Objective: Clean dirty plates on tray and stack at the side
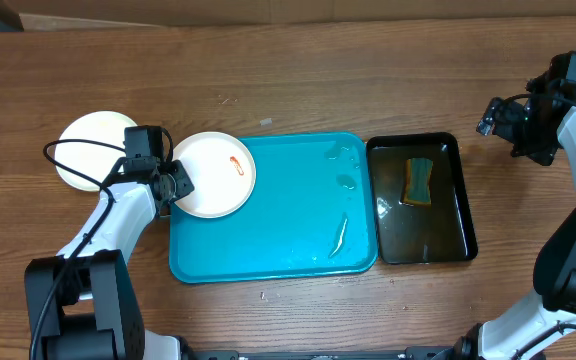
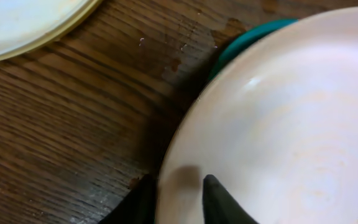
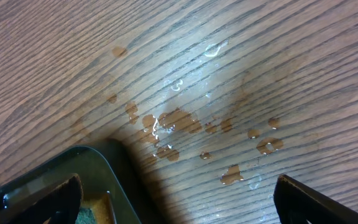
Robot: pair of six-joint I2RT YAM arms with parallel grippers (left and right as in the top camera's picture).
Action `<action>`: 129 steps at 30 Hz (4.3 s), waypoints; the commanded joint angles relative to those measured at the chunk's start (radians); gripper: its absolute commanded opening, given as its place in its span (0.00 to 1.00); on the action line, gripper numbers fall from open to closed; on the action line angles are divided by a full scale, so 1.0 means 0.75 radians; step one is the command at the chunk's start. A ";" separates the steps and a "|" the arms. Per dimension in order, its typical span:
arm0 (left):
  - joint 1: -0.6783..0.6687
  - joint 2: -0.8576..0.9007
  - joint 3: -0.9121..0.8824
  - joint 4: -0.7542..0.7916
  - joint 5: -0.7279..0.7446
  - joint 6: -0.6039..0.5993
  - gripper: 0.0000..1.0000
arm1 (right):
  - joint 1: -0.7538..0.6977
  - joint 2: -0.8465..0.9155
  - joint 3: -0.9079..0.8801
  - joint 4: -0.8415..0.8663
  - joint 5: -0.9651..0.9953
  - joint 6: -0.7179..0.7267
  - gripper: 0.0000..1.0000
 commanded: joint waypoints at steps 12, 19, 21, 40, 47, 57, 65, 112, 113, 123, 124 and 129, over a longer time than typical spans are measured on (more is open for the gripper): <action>-0.002 0.010 -0.008 -0.188 0.395 0.062 0.04 | -0.006 -0.032 0.019 0.005 0.006 0.001 1.00; -0.063 0.010 -0.008 -0.223 0.397 0.068 0.04 | -0.006 -0.032 0.019 0.005 0.006 0.001 1.00; -0.087 0.010 -0.008 -0.224 0.397 0.068 0.04 | -0.006 -0.032 0.019 0.005 0.006 0.001 1.00; -0.190 0.004 0.158 -0.438 0.381 0.093 0.09 | -0.006 -0.032 0.019 0.005 0.006 0.001 1.00; -0.190 -0.003 0.294 -0.615 0.350 0.127 0.40 | -0.006 -0.032 0.019 0.005 0.006 0.001 1.00; -0.190 -0.003 0.462 -0.685 0.311 0.110 0.45 | -0.006 -0.032 0.019 0.005 0.006 0.001 1.00; -0.190 -0.003 0.474 -0.663 0.249 0.085 0.51 | -0.006 -0.032 0.019 0.005 0.006 0.001 1.00; -0.252 0.001 0.393 -0.730 0.247 0.076 0.89 | 0.028 -0.034 0.016 -0.231 -0.894 0.071 0.86; -0.252 0.001 0.393 -0.730 0.246 0.076 0.93 | 0.045 -0.034 0.016 -0.263 -0.884 0.042 0.82; -0.252 0.001 0.393 -0.731 0.246 0.076 1.00 | 0.344 -0.034 0.004 -0.432 -0.146 0.150 0.57; -0.252 0.001 0.393 -0.731 0.246 0.077 1.00 | 0.376 -0.033 0.003 -0.428 -0.054 0.174 0.57; -0.252 0.001 0.393 -0.731 0.246 0.077 1.00 | 0.511 -0.033 0.002 -0.381 0.181 0.218 0.58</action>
